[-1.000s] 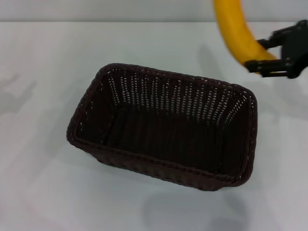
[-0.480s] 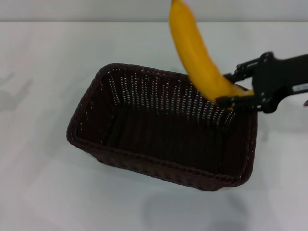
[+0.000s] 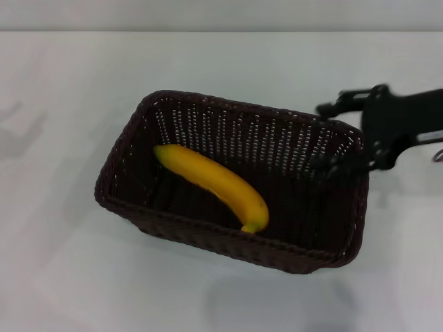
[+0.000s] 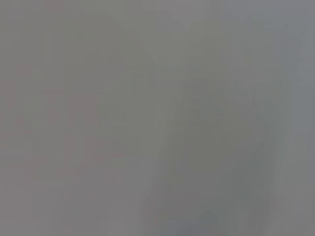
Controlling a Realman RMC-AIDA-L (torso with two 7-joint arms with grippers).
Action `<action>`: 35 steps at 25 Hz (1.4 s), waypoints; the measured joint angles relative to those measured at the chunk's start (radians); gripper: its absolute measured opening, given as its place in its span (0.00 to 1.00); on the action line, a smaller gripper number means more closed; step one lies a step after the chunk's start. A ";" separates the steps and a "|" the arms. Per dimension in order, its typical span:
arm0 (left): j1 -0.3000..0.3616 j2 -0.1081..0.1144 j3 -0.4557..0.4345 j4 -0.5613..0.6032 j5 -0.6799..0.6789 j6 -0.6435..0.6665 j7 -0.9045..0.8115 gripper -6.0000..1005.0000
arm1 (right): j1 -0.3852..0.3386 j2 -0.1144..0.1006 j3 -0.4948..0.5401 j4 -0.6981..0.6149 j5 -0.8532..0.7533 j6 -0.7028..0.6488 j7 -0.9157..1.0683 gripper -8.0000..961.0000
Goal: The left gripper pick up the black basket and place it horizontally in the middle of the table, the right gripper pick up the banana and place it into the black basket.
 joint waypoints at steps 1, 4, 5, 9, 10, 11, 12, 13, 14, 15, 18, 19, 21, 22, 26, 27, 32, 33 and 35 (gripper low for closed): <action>0.000 0.000 0.000 -0.002 0.000 0.000 0.001 0.61 | 0.000 0.000 0.000 0.000 0.000 0.000 0.000 0.79; 0.003 -0.008 -0.002 -0.005 -0.007 0.000 0.016 0.61 | -0.033 0.000 0.099 -0.050 0.076 -0.010 -0.082 0.87; 0.005 -0.010 -0.003 -0.005 -0.013 0.000 0.021 0.61 | -0.039 -0.001 0.114 -0.062 0.093 -0.013 -0.095 0.88; 0.033 -0.018 -0.003 -0.008 -0.072 0.002 0.077 0.61 | -0.074 -0.001 0.202 -0.197 0.244 -0.061 -0.241 0.91; 0.042 -0.019 -0.003 -0.014 -0.095 0.002 0.098 0.61 | -0.084 -0.001 0.217 -0.251 0.302 -0.091 -0.293 0.91; 0.048 -0.020 -0.005 -0.024 -0.114 0.002 0.117 0.61 | -0.095 -0.001 0.228 -0.314 0.375 -0.132 -0.357 0.91; 0.055 -0.021 -0.009 -0.041 -0.137 0.002 0.138 0.61 | -0.099 0.000 0.230 -0.366 0.430 -0.164 -0.403 0.91; 0.058 -0.021 -0.014 -0.058 -0.156 0.002 0.155 0.61 | -0.106 0.000 0.233 -0.441 0.507 -0.206 -0.471 0.91; 0.062 -0.020 -0.022 -0.081 -0.179 0.002 0.176 0.61 | -0.108 0.000 0.233 -0.492 0.561 -0.227 -0.516 0.91; 0.067 -0.019 -0.034 -0.106 -0.206 0.002 0.199 0.61 | -0.109 0.000 0.233 -0.558 0.625 -0.245 -0.569 0.91; 0.083 -0.017 -0.067 -0.144 -0.250 0.003 0.228 0.61 | -0.108 0.001 0.233 -0.694 0.774 -0.267 -0.684 0.91; 0.091 -0.017 -0.077 -0.151 -0.261 0.005 0.237 0.61 | -0.108 0.002 0.232 -0.718 0.801 -0.269 -0.702 0.91; 0.109 -0.021 -0.095 -0.158 -0.277 0.008 0.266 0.61 | -0.108 0.003 0.226 -0.798 0.876 -0.273 -0.769 0.91; 0.117 -0.024 -0.099 -0.160 -0.285 0.009 0.288 0.61 | -0.106 0.004 0.225 -0.832 0.903 -0.273 -0.802 0.91; 0.145 -0.035 -0.104 -0.192 -0.290 0.009 0.376 0.61 | -0.100 0.009 0.223 -0.955 0.969 -0.283 -0.939 0.91; 0.156 -0.037 -0.104 -0.213 -0.290 0.008 0.395 0.61 | -0.097 0.010 0.223 -0.983 0.992 -0.289 -0.973 0.91; 0.210 -0.042 -0.109 -0.266 -0.295 0.001 0.422 0.61 | -0.088 0.015 0.225 -1.072 1.105 -0.311 -1.125 0.91; 0.216 -0.043 -0.117 -0.285 -0.305 0.002 0.423 0.61 | -0.088 0.015 0.225 -1.080 1.124 -0.318 -1.145 0.91; 0.227 -0.051 -0.143 -0.322 -0.330 0.009 0.429 0.61 | -0.087 0.015 0.226 -1.091 1.150 -0.328 -1.163 0.91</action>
